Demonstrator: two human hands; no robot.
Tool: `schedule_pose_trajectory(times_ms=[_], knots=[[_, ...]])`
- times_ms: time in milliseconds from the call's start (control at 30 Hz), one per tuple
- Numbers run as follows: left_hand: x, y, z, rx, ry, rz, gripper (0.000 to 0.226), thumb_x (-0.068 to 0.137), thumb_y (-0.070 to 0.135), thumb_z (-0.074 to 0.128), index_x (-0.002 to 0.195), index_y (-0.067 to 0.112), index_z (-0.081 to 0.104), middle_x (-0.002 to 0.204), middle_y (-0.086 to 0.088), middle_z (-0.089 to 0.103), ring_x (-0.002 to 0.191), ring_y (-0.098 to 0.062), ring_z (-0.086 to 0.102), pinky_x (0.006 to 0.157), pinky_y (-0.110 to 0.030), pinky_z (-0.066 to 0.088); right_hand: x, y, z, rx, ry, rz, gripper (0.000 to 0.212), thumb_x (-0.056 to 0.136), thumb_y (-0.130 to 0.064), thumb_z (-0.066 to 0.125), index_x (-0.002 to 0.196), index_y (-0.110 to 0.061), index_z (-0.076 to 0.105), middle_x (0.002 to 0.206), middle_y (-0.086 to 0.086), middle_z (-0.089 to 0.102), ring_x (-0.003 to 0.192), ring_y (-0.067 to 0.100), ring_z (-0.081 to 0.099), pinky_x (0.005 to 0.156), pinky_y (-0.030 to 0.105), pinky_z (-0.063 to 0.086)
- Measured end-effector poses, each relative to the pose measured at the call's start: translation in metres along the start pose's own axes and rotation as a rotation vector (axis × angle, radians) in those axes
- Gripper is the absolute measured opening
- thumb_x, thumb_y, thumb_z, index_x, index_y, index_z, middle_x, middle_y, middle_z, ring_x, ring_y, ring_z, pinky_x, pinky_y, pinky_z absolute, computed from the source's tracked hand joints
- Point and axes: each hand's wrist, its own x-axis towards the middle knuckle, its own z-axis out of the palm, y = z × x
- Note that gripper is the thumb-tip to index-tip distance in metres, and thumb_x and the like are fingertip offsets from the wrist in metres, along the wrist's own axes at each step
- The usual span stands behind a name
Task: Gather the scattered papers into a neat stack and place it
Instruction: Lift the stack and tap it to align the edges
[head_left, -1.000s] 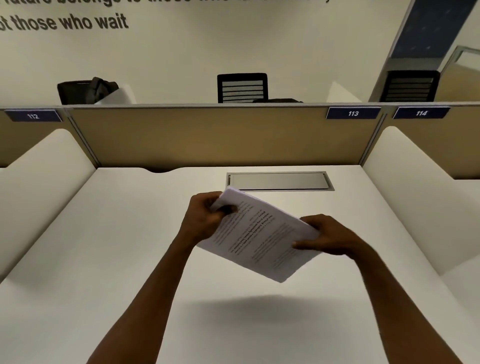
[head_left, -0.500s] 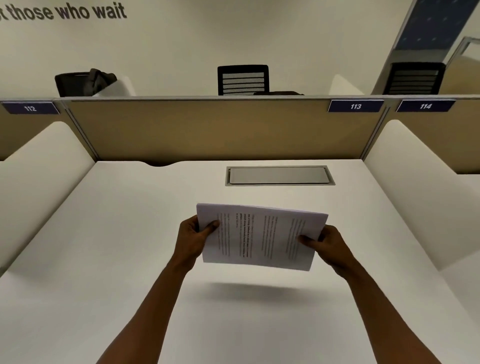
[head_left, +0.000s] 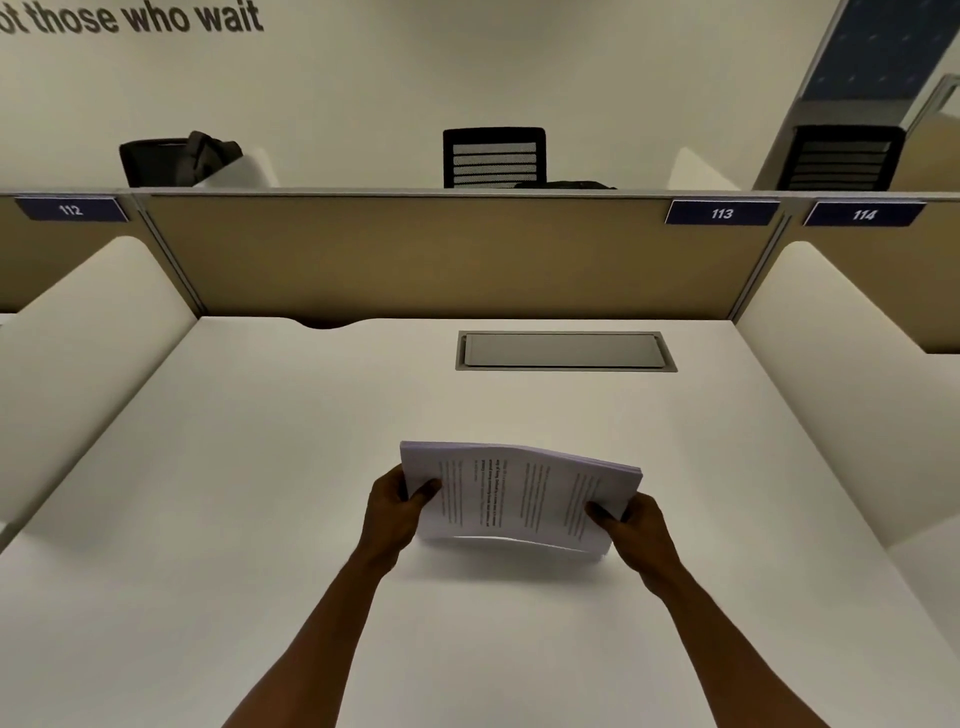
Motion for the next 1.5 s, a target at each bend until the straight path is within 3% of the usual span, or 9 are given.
schedule_pose_trajectory(times_ms=[200,367,567,767,933,1067,1233,1367,1500], knots=[[0.0,-0.006,0.003,0.039,0.008,-0.021,0.016,0.092,0.012,0.067,0.103,0.023,0.069,0.097,0.001,0.076,0.09,-0.016,0.071,0.065,-0.021,0.057,0.001,0.002,0.001,-0.046,-0.006,-0.021,0.028,0.085,-0.016,0.074,0.111,-0.01,0.067,0.101,0.006,0.073,0.093,0.022,0.069,0.081,0.039,0.059],[0.004,0.0,0.003,0.04,0.028,-0.001,0.018,0.092,0.01,0.066,0.102,0.025,0.07,0.094,0.003,0.077,0.083,-0.014,0.073,0.061,-0.02,0.058,0.007,-0.004,-0.002,-0.058,0.01,-0.055,0.02,0.085,-0.018,0.074,0.103,-0.018,0.068,0.096,0.003,0.073,0.089,0.02,0.069,0.077,0.036,0.059],[0.002,-0.006,0.004,0.018,0.015,-0.056,0.02,0.091,0.012,0.068,0.104,0.027,0.069,0.099,0.003,0.076,0.091,-0.018,0.072,0.062,-0.02,0.058,0.006,-0.004,0.001,-0.063,-0.014,-0.045,0.019,0.085,-0.017,0.074,0.102,-0.017,0.067,0.095,0.002,0.072,0.09,0.019,0.069,0.067,0.021,0.053],[0.012,0.001,-0.009,0.039,-0.018,-0.092,0.03,0.088,0.018,0.073,0.117,0.021,0.066,0.106,-0.006,0.074,0.1,-0.027,0.071,0.085,-0.044,0.06,0.013,-0.037,-0.013,-0.103,-0.08,-0.145,0.016,0.086,-0.018,0.073,0.094,-0.03,0.069,0.093,-0.006,0.074,0.084,0.014,0.072,0.063,0.021,0.056],[0.017,0.015,-0.024,0.133,0.046,-0.173,0.054,0.082,0.028,0.079,0.131,0.024,0.056,0.114,-0.009,0.069,0.103,-0.027,0.068,0.087,-0.043,0.058,0.025,-0.085,-0.031,-0.08,-0.236,-0.201,0.018,0.087,-0.013,0.071,0.104,-0.02,0.073,0.097,0.004,0.077,0.081,0.022,0.075,0.069,0.039,0.063],[0.016,0.044,-0.022,0.354,0.177,0.111,0.068,0.08,0.037,0.079,0.14,0.022,0.05,0.133,-0.002,0.06,0.118,-0.018,0.058,0.095,-0.035,0.052,0.03,-0.123,-0.033,-0.153,-0.33,-0.229,0.025,0.082,-0.025,0.071,0.105,-0.015,0.073,0.095,0.006,0.076,0.079,0.025,0.075,0.07,0.042,0.063],[0.016,0.096,-0.008,0.604,-0.129,0.384,0.068,0.084,0.054,0.067,0.145,0.032,0.045,0.152,0.006,0.047,0.141,-0.013,0.04,0.115,-0.041,0.034,0.034,-0.17,-0.022,-0.255,-0.469,-0.254,0.025,0.078,-0.028,0.071,0.1,-0.016,0.075,0.094,0.007,0.075,0.078,0.026,0.074,0.07,0.042,0.062],[0.015,0.116,-0.007,0.562,-0.285,0.355,0.052,0.092,0.047,0.059,0.141,0.032,0.048,0.133,0.003,0.064,0.117,-0.017,0.063,0.098,-0.042,0.054,0.036,-0.204,-0.008,-0.257,-0.597,-0.26,0.014,0.085,-0.019,0.072,0.098,-0.02,0.076,0.094,0.003,0.077,0.08,0.027,0.075,0.064,0.031,0.059],[0.007,0.117,-0.019,0.443,-0.278,0.345,0.031,0.096,0.044,0.052,0.117,0.023,0.062,0.106,0.003,0.072,0.091,-0.016,0.071,0.078,-0.033,0.058,0.04,-0.233,0.006,-0.281,-0.681,-0.246,0.022,0.086,-0.017,0.071,0.107,-0.013,0.074,0.102,0.01,0.075,0.087,0.034,0.074,0.072,0.04,0.061]])
